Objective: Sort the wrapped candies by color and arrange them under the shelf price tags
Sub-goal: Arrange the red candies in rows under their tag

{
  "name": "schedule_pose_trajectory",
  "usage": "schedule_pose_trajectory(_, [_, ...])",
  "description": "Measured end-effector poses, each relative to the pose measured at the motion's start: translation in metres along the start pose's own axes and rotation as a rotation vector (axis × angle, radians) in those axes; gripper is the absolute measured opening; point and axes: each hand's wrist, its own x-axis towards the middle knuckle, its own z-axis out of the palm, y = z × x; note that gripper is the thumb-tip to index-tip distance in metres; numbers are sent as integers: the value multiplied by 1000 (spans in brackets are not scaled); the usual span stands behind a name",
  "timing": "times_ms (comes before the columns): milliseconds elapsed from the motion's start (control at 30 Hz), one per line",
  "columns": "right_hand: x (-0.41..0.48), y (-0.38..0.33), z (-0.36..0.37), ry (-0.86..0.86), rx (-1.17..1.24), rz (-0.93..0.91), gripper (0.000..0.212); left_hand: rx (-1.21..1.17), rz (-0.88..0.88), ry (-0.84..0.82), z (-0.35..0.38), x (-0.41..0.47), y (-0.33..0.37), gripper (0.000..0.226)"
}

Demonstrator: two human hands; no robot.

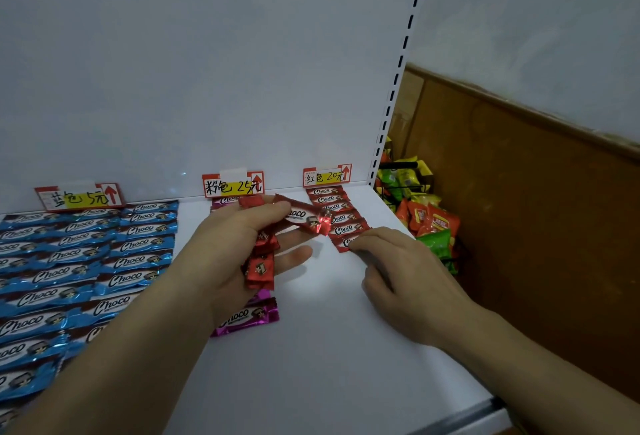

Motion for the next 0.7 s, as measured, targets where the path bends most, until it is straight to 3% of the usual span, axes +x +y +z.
schedule_pose_trajectory(100, [0, -4, -5, 157, 163, 59, 25, 133, 34, 17, -1, 1, -2, 10])
schedule_pose_trajectory(167, [4, -9, -19, 247, 508, 196, 15, 253, 67, 20, -3, 1, -3, 12])
schedule_pose_trajectory(233, [11, -20, -36, 150, 865, 240, 13, 344, 102, -11, -4, 1, -5, 6])
schedule_pose_trajectory(300, [14, -31, -41, 86, 979, 186, 15, 418, 130, -49, -2, -1, -7, 7])
schedule_pose_trajectory(467, [15, -22, -35, 205, 836, 171, 16, 424, 134, -19, 2, -1, -11, 3])
schedule_pose_trajectory(533, [7, -4, -33, 148, 609, 225, 18, 268, 77, 2, 1, 1, -8, 16])
schedule_pose_trajectory(600, [-2, 7, -28, 60, 433, 280, 14, 28, -5, -102, -1, -1, -2, 35])
schedule_pose_trajectory(700, [-7, 14, -16, 135, 226, 276, 7, -77, -30, -201, -1, -3, 0, 42])
